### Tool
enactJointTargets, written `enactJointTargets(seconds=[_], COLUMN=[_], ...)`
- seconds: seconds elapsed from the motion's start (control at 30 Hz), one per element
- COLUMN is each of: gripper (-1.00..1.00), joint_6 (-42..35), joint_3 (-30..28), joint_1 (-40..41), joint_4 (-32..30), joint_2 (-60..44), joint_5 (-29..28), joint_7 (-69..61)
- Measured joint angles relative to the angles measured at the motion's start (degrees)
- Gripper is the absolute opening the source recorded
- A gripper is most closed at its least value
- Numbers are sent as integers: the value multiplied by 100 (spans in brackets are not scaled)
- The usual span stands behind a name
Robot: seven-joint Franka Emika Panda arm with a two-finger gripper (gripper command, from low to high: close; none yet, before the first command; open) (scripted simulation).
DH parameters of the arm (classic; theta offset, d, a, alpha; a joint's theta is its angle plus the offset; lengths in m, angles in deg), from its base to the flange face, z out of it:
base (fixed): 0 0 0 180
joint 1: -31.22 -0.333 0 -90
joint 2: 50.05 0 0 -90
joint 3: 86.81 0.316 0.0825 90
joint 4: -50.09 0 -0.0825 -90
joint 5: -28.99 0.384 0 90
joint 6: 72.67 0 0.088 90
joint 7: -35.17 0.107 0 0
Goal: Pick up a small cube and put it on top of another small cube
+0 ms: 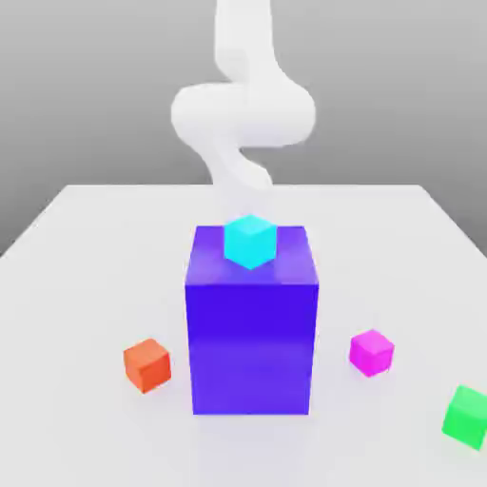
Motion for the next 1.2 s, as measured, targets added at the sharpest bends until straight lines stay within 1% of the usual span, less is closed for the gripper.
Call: enactJointTargets(seconds=[0.57,0.8,1.0,1.07,1.2], gripper=[0,0,0,0,0], joint_6=[1711,2412,3013,3293,3952], joint_3=[-265,-280,-115,-75,-13], joint_1=[-2097,-2856,-3442,-3491,-3423], joint_4=[-1770,-2493,-3113,-3154,-3037], joint_2=[-2270,-3197,-3991,-4343,-5154], joint_5=[-226,-159,14,60,117], joint_7=[-4111,-5903,-7519,-7757,-7861])
